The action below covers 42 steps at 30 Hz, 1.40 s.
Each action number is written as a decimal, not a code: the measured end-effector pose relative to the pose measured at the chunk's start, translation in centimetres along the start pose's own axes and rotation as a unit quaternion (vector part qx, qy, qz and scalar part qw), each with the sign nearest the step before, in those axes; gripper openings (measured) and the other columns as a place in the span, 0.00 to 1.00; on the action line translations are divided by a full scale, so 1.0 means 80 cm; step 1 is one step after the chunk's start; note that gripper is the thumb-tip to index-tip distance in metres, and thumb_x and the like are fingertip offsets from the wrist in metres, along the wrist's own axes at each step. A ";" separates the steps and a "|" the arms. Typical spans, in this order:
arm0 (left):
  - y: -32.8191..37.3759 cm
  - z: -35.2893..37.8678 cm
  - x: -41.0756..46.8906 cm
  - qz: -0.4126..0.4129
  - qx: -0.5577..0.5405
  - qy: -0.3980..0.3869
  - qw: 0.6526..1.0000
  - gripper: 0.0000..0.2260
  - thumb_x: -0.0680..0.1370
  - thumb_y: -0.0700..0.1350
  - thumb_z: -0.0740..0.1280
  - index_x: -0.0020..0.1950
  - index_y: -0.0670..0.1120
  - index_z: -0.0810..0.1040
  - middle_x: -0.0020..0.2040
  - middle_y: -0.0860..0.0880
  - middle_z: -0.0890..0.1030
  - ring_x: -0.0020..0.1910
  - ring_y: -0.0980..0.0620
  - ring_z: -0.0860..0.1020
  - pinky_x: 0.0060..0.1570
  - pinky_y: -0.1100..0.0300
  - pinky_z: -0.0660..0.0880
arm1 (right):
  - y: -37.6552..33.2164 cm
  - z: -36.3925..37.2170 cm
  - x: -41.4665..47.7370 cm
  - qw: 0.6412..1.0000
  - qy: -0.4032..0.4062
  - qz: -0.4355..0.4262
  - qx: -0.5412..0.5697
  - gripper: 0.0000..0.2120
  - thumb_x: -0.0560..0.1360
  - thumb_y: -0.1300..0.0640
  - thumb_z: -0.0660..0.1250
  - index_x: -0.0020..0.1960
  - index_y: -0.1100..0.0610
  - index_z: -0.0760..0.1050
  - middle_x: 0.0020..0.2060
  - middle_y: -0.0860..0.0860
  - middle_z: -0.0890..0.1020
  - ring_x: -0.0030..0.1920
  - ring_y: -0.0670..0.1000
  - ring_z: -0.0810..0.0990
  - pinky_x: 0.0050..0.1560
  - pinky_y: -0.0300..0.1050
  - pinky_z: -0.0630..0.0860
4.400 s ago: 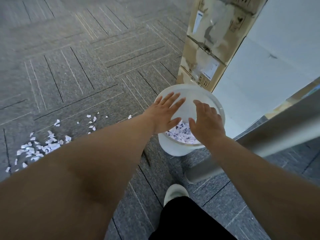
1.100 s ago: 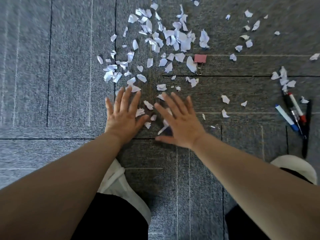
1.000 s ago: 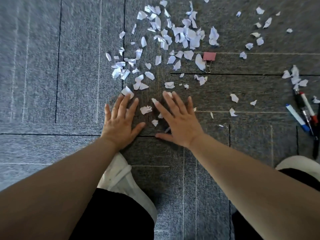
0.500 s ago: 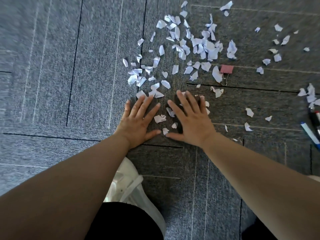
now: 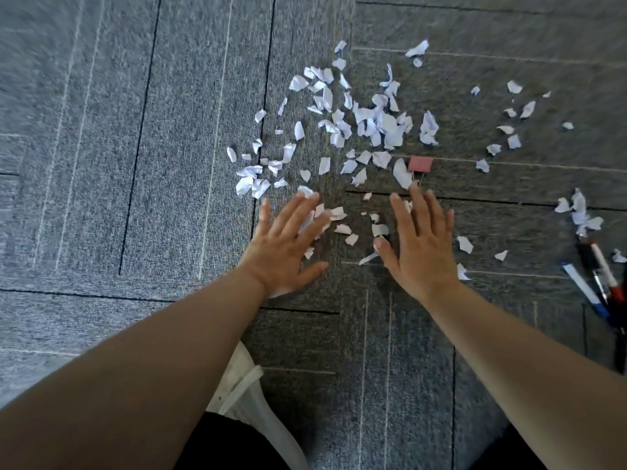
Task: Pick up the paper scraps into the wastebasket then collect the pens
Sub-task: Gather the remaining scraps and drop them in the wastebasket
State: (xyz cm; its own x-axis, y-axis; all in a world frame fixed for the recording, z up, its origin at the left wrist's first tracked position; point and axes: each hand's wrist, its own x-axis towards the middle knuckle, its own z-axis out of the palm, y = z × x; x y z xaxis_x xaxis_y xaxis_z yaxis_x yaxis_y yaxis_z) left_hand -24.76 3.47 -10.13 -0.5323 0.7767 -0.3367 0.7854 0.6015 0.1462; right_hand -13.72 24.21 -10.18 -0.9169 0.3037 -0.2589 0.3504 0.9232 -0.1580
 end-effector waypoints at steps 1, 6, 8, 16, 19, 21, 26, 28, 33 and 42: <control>-0.007 0.000 0.000 -0.079 -0.009 -0.005 0.997 0.33 0.72 0.69 0.36 0.68 0.54 0.26 0.70 0.48 0.29 0.70 0.46 0.32 0.67 0.37 0.35 | 0.011 -0.001 -0.003 1.000 0.005 0.025 -0.002 0.33 0.76 0.37 0.49 0.75 0.55 0.51 0.75 0.58 0.51 0.74 0.60 0.47 0.70 0.61 0.43; -0.031 -0.017 0.024 -0.277 -0.143 -0.006 0.950 0.37 0.75 0.65 0.46 0.73 0.46 0.34 0.75 0.44 0.34 0.73 0.44 0.35 0.71 0.42 0.41 | 0.049 -0.008 -0.013 0.991 -0.010 0.131 0.010 0.34 0.77 0.38 0.50 0.76 0.54 0.44 0.75 0.56 0.43 0.74 0.58 0.41 0.71 0.60 0.40; -0.013 -0.022 0.037 -0.229 -0.182 -0.017 0.956 0.35 0.76 0.63 0.48 0.74 0.47 0.35 0.75 0.47 0.35 0.73 0.45 0.37 0.70 0.43 0.45 | 0.053 -0.008 -0.018 0.990 -0.025 0.137 0.011 0.34 0.77 0.39 0.50 0.76 0.54 0.42 0.75 0.55 0.41 0.74 0.57 0.39 0.71 0.59 0.39; 0.083 -0.006 0.037 -0.013 -0.117 -0.052 0.992 0.34 0.77 0.62 0.47 0.72 0.46 0.33 0.75 0.48 0.35 0.71 0.53 0.33 0.69 0.54 0.34 | 0.073 -0.008 -0.034 0.994 -0.014 0.103 0.028 0.33 0.77 0.38 0.47 0.75 0.52 0.41 0.75 0.55 0.41 0.74 0.55 0.39 0.71 0.55 0.37; 0.077 -0.004 0.036 -0.024 -0.051 -0.011 0.998 0.33 0.76 0.64 0.43 0.70 0.49 0.30 0.72 0.48 0.31 0.72 0.49 0.33 0.67 0.48 0.32 | 0.095 -0.006 -0.045 0.988 0.015 0.149 0.036 0.33 0.78 0.39 0.49 0.76 0.54 0.44 0.75 0.56 0.44 0.75 0.57 0.41 0.71 0.56 0.38; 0.068 -0.006 0.040 -0.096 -0.060 -0.016 0.993 0.34 0.76 0.64 0.46 0.70 0.49 0.29 0.71 0.48 0.29 0.70 0.49 0.30 0.67 0.47 0.31 | 0.108 -0.003 -0.054 0.976 0.008 0.209 0.058 0.33 0.78 0.41 0.51 0.76 0.55 0.44 0.75 0.57 0.43 0.74 0.58 0.40 0.72 0.58 0.40; 0.085 -0.004 0.042 -0.058 -0.104 -0.058 0.991 0.36 0.77 0.62 0.50 0.72 0.47 0.32 0.72 0.48 0.30 0.69 0.52 0.30 0.67 0.53 0.32 | 0.093 0.004 -0.063 0.977 -0.051 0.187 0.088 0.36 0.77 0.40 0.47 0.75 0.59 0.39 0.74 0.57 0.37 0.73 0.55 0.34 0.74 0.53 0.40; 0.096 0.002 0.035 -0.023 -0.096 -0.068 0.993 0.35 0.76 0.63 0.47 0.71 0.47 0.30 0.71 0.50 0.29 0.69 0.52 0.29 0.68 0.53 0.31 | 0.070 0.006 -0.062 0.988 -0.080 0.109 0.078 0.36 0.77 0.38 0.44 0.73 0.57 0.32 0.73 0.55 0.32 0.72 0.54 0.31 0.73 0.51 0.38; 0.071 0.009 0.009 -0.041 -0.020 -0.046 0.998 0.36 0.71 0.68 0.38 0.69 0.50 0.27 0.71 0.49 0.29 0.69 0.50 0.28 0.65 0.43 0.29 | 0.027 0.006 -0.055 0.989 -0.046 -0.039 0.138 0.33 0.77 0.40 0.44 0.75 0.56 0.42 0.74 0.50 0.39 0.73 0.50 0.38 0.69 0.46 0.49; 0.044 0.021 -0.024 -0.178 -0.077 -0.066 0.979 0.42 0.71 0.70 0.47 0.72 0.49 0.31 0.73 0.46 0.30 0.69 0.47 0.27 0.66 0.41 0.32 | 0.022 0.017 -0.054 0.990 -0.085 0.087 0.078 0.36 0.76 0.38 0.41 0.72 0.58 0.31 0.72 0.56 0.32 0.71 0.53 0.29 0.72 0.50 0.35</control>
State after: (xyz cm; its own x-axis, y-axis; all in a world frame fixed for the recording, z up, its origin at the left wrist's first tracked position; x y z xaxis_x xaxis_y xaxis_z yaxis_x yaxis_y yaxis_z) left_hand -20.46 3.78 -10.56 -0.7098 0.4879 -0.5080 0.4952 0.8586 0.1328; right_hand -8.90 24.23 -10.63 -0.7992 0.3981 -0.4503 0.5372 0.8092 -0.2380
